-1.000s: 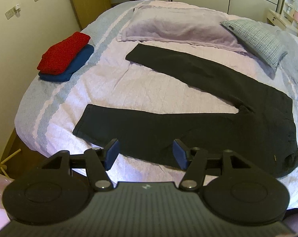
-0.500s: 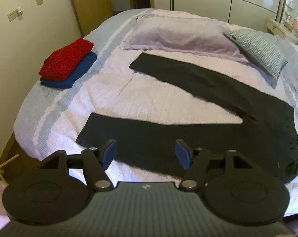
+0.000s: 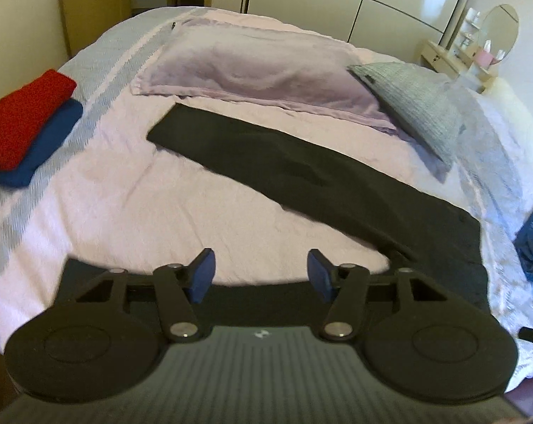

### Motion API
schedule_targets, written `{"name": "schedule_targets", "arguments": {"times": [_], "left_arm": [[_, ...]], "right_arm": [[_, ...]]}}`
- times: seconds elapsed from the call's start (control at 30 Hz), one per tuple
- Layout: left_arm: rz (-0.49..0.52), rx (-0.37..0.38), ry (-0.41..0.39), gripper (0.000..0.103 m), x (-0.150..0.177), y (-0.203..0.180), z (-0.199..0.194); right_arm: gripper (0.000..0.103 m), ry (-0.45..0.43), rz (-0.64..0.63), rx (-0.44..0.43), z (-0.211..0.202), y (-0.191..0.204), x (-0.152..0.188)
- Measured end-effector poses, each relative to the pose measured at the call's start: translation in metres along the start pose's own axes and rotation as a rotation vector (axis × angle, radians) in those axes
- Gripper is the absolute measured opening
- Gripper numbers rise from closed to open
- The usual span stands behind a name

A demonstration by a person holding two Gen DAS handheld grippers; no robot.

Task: Fold clothes

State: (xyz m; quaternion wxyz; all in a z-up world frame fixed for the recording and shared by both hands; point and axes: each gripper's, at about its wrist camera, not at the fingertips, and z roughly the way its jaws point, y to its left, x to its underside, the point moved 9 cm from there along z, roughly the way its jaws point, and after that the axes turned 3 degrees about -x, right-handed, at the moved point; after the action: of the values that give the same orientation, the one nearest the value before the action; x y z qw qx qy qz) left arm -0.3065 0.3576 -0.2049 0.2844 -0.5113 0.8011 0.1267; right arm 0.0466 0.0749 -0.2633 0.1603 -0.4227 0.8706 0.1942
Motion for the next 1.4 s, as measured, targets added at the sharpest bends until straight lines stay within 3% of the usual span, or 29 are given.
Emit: {"name": "schedule_targets", "arguments": {"times": [0.13, 0.33, 0.4, 0.53, 0.73, 0.8, 0.97, 1.03, 1.2, 1.3, 1.33, 1.37, 1.4], "left_arm": [[0.004, -0.017, 0.009, 0.052, -0.034, 0.029, 0.03], [0.009, 0.039, 0.056, 0.052, -0.058, 0.039, 0.08], [0.029, 0.071, 0.073, 0.05, -0.061, 0.03, 0.101], [0.074, 0.145, 0.109, 0.037, -0.064, 0.009, 0.149], [0.14, 0.221, 0.108, 0.035, -0.077, -0.03, 0.231], [0.162, 0.236, 0.093, 0.035, -0.085, -0.043, 0.259], [0.236, 0.27, 0.058, 0.034, -0.1, -0.074, 0.327], [0.288, 0.265, 0.056, 0.031, -0.101, -0.085, 0.351], [0.39, 0.129, 0.018, 0.029, -0.102, -0.057, 0.396], [0.449, 0.042, -0.006, 0.025, -0.104, -0.038, 0.422], [0.42, 0.035, 0.001, 0.01, -0.108, -0.025, 0.429], [0.362, 0.049, 0.021, 0.003, -0.114, -0.01, 0.433], [0.326, 0.058, 0.033, 0.003, -0.118, -0.002, 0.433]], "right_arm": [[0.072, 0.018, 0.032, 0.024, 0.022, 0.011, -0.016], [0.072, 0.065, 0.056, 0.027, 0.062, 0.045, -0.021], [0.072, 0.071, 0.041, 0.026, 0.075, 0.056, -0.023], [0.072, 0.059, 0.023, 0.02, 0.106, 0.069, -0.037], [0.069, 0.025, -0.03, -0.019, 0.17, 0.073, -0.076], [0.061, 0.017, -0.058, -0.036, 0.197, 0.077, -0.091], [0.057, -0.004, -0.152, -0.091, 0.256, 0.098, -0.122], [0.057, -0.016, -0.209, -0.119, 0.276, 0.114, -0.129], [0.057, -0.007, -0.361, -0.186, 0.322, 0.155, -0.127], [0.057, -0.01, -0.464, -0.002, 0.353, 0.135, -0.134], [0.057, -0.013, -0.434, 0.063, 0.357, 0.116, -0.143], [0.057, -0.007, -0.375, 0.091, 0.357, 0.097, -0.153], [0.057, -0.002, -0.324, 0.083, 0.352, 0.084, -0.161]]}}
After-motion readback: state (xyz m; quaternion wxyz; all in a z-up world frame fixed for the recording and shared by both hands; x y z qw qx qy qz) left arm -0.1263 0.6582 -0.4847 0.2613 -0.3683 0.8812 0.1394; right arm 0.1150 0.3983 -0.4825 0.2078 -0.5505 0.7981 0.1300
